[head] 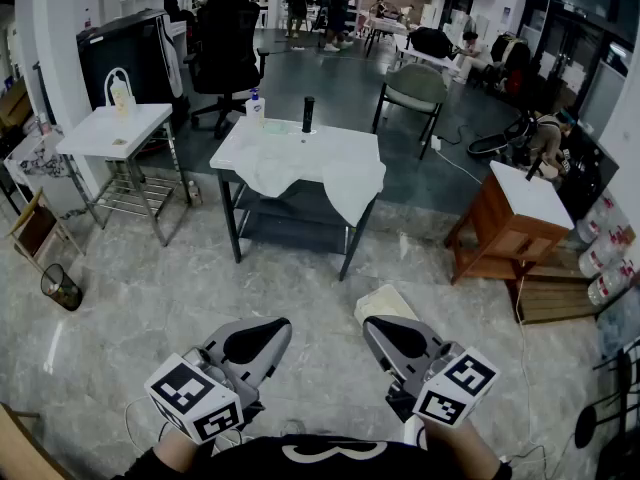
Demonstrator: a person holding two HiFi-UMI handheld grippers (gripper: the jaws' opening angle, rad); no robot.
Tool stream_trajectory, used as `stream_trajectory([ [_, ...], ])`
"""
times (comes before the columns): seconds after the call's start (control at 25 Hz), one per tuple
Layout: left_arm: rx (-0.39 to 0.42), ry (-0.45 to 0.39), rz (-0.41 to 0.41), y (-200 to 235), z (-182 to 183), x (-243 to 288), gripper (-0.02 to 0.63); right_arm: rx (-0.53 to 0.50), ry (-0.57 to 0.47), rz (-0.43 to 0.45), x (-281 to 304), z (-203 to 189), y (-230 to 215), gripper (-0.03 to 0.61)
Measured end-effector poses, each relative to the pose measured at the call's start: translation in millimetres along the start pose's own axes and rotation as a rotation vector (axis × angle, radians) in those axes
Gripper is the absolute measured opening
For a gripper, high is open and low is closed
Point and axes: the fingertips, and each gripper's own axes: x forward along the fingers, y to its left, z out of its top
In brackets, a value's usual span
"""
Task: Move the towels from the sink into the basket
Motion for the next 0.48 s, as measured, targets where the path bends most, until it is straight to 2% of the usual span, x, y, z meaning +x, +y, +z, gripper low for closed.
stream_trajectory([
  [0.28,0.039,-0.002,-0.014,17.9,0.4,-12.0,0.005,-0.035,-0.045,-0.012,17.1,2.7,11.9,0.003],
  [0.48,0.049,-0.006,-0.029,18.1,-1.3,-14.6,0.005,-0.065,-0.148,0.066,11.3,20.8,36.1,0.003],
])
